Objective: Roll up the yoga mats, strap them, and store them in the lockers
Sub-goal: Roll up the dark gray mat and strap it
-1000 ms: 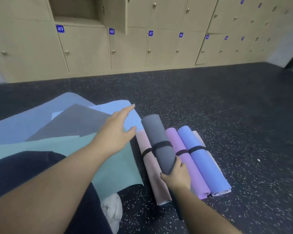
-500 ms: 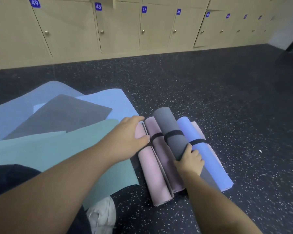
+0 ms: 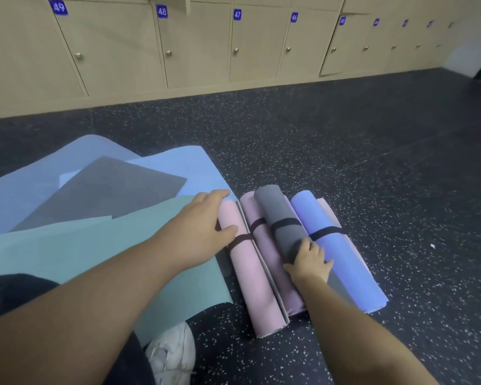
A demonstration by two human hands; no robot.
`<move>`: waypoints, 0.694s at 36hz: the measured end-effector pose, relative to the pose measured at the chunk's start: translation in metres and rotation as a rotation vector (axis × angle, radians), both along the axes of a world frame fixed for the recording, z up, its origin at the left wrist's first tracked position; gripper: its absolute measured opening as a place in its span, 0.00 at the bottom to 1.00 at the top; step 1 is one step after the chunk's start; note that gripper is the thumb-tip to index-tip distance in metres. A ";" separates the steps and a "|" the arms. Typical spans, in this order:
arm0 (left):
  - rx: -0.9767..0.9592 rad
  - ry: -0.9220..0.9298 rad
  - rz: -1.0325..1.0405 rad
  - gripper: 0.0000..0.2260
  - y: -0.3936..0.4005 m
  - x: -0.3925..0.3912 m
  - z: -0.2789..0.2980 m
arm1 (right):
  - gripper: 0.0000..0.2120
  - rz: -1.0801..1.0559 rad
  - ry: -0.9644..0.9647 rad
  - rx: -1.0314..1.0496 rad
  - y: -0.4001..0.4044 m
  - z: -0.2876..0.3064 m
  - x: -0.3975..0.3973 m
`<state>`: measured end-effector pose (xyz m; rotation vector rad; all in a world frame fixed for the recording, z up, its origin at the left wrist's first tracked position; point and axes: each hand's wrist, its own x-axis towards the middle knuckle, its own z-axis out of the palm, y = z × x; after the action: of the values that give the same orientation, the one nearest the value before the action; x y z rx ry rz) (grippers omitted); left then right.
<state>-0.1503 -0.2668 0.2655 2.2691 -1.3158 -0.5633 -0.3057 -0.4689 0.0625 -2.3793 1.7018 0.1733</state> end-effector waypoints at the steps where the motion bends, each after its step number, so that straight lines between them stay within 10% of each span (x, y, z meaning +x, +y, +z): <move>1: -0.006 0.004 0.001 0.28 0.000 -0.001 0.001 | 0.39 0.006 -0.008 -0.006 0.003 0.002 0.000; 25: -0.242 -0.081 0.394 0.26 0.120 0.020 0.066 | 0.43 0.435 -0.436 -0.125 0.173 0.183 0.073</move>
<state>-0.1305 -0.1464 0.3313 2.2767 -0.8777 -0.1670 -0.2324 -0.2963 0.2457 -2.5987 1.0203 -0.3716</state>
